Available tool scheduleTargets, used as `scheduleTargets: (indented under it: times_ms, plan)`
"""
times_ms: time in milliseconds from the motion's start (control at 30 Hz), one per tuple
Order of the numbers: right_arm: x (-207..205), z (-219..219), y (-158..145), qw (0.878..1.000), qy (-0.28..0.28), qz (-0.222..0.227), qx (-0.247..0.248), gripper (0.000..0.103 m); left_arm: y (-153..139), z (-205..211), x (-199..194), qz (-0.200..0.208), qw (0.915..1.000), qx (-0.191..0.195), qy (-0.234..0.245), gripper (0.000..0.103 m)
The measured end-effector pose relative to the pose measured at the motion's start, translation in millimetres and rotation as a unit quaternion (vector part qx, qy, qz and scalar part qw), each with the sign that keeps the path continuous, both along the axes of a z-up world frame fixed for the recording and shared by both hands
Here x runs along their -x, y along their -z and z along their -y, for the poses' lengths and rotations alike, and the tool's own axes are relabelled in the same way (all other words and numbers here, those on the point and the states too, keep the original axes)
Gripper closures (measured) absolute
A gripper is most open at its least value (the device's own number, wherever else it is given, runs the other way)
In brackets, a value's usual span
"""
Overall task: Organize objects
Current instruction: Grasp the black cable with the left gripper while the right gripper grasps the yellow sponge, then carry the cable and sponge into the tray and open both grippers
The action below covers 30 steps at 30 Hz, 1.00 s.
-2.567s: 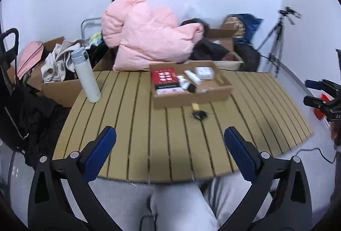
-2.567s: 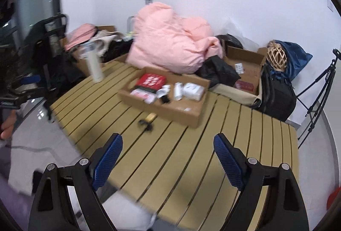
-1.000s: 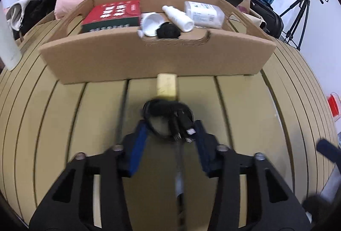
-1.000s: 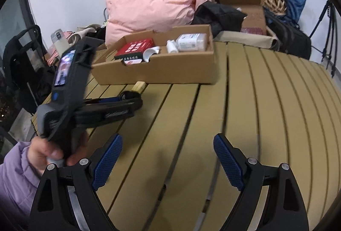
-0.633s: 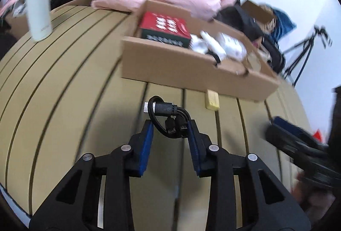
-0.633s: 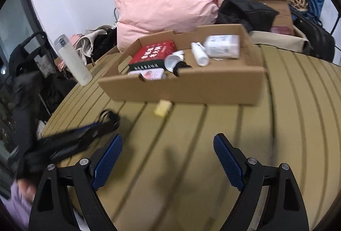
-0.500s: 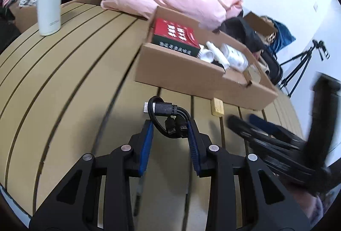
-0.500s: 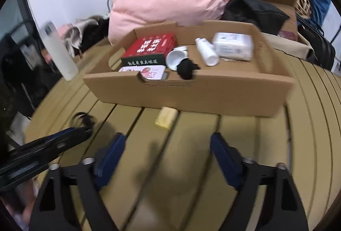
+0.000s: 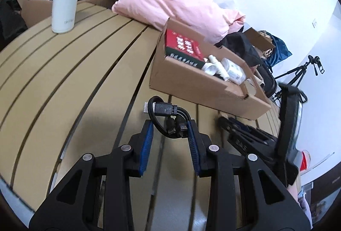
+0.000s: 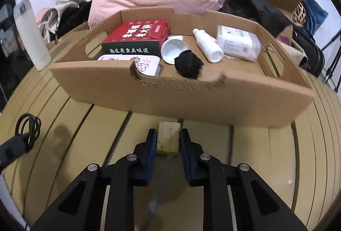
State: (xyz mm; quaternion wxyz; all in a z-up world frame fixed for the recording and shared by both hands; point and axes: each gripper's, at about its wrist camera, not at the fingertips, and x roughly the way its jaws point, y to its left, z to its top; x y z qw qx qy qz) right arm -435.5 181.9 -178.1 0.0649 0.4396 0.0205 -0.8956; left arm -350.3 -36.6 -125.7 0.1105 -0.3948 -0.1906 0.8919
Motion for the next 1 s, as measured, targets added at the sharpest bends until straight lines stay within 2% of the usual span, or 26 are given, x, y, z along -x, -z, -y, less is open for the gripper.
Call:
scheduleTargets:
  times_ms: [133,267,367,467,567,667,833,1000]
  plan:
    - [-44.6,-27.7,-24.6,1.0,-0.005,-0.009,0.003,0.079,-30.7,-12.2,-36.6,-0.021,0.9994,0.026,0.011,0.074]
    - [-115.5,-69.3,-70.0,0.999,-0.013,-0.03,0.017,0.079,-71.2,-36.7,-99.1,-0.048,0.9961,0.057,0.047,0.074]
    - [-179.6,-93.8,-105.2,0.998,-0.014,-0.053,-0.023,0.079,-97.0,-52.0,-144.8,-0.073,0.9927,0.073,0.062,0.074]
    - [-254.9,-110.5,-139.5,0.996,-0.02,-0.079,-0.026,0.079,-120.1,-64.1,-186.8,-0.085,0.9894,0.076,0.09,0.074]
    - [-308.4,-116.8,-154.5,0.996,-0.016,-0.09,-0.012,0.079,-134.1,-70.9,-214.3,-0.091,0.9867,0.08,0.108,0.074]
    - [-328.3,-120.1,-159.7,0.995,-0.021,-0.097,0.017,0.079,-139.9,-77.6,-220.0,-0.097,0.9853,0.082,0.114,0.074]
    - [-322.2,-120.5,-158.5,0.994,-0.026,-0.102,0.029,0.079,-139.6,-85.9,-217.8,-0.102,0.9836,0.086,0.122,0.074]
    - [-295.3,-118.8,-147.4,0.995,-0.042,-0.083,0.039,0.079,-134.6,-95.9,-172.8,-0.089,0.9819,0.084,0.145,0.074]
